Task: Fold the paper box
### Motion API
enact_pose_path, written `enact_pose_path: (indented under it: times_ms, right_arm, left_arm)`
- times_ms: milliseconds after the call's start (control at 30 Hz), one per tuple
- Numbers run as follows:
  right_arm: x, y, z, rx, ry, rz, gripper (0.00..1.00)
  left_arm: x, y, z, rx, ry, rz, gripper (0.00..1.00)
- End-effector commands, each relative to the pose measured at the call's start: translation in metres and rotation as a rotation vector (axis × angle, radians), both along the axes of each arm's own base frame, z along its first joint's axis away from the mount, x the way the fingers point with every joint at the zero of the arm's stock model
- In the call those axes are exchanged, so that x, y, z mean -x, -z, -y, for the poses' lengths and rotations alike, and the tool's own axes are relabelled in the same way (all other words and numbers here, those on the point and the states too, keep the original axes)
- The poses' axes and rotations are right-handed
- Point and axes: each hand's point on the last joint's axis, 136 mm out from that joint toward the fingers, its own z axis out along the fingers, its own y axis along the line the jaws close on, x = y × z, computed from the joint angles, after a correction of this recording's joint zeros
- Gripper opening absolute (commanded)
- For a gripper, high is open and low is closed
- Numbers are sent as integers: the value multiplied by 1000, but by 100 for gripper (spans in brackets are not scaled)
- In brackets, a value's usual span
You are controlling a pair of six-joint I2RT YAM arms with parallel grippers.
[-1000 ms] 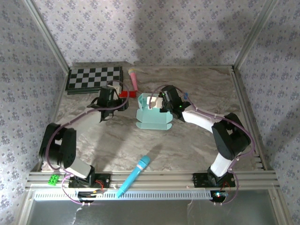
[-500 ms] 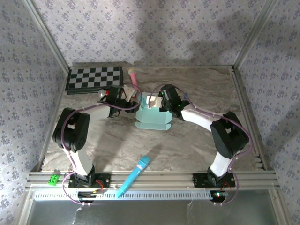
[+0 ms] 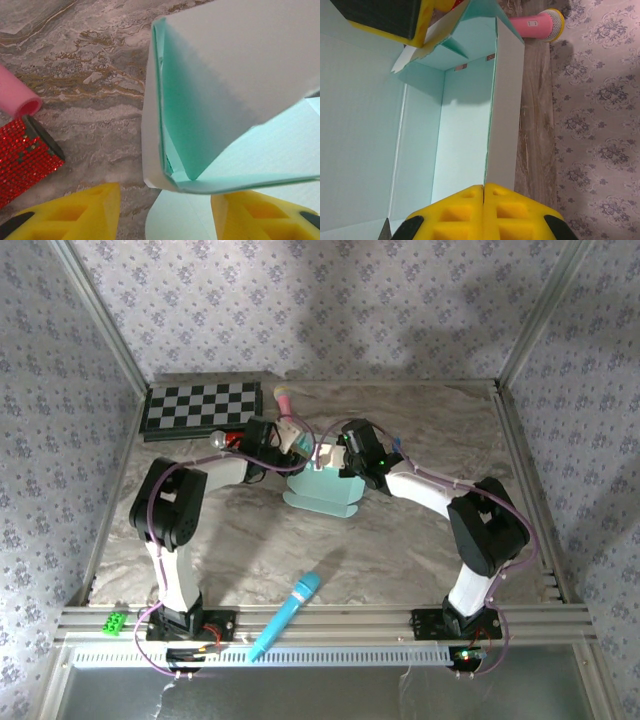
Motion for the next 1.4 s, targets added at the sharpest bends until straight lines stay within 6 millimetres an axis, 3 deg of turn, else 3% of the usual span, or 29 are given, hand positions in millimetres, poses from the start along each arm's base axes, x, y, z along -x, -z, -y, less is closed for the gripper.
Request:
enact_pose_path:
  times_ms: [0,167,367,1000,1367]
  right_arm:
    - [6,16,-2,42,-29,-59,0]
    - [8,20,-3,40,-40,-75,0]
    - [10,23,-3,44,-50,-103,0]
    - [11,27,0,42,-65,-145,0]
    - [12,32,0,49,-68,-164,0]
  left_arm:
    - [-7,-7,13,27,41,17,45]
    - [-17,-6,17,31,22,7,43]
    - [-30,-6,15,18,-22,33,52]
    - [-15,-16,49,64,225,84,53]
    - [-17,-15,55,66,242,57,37]
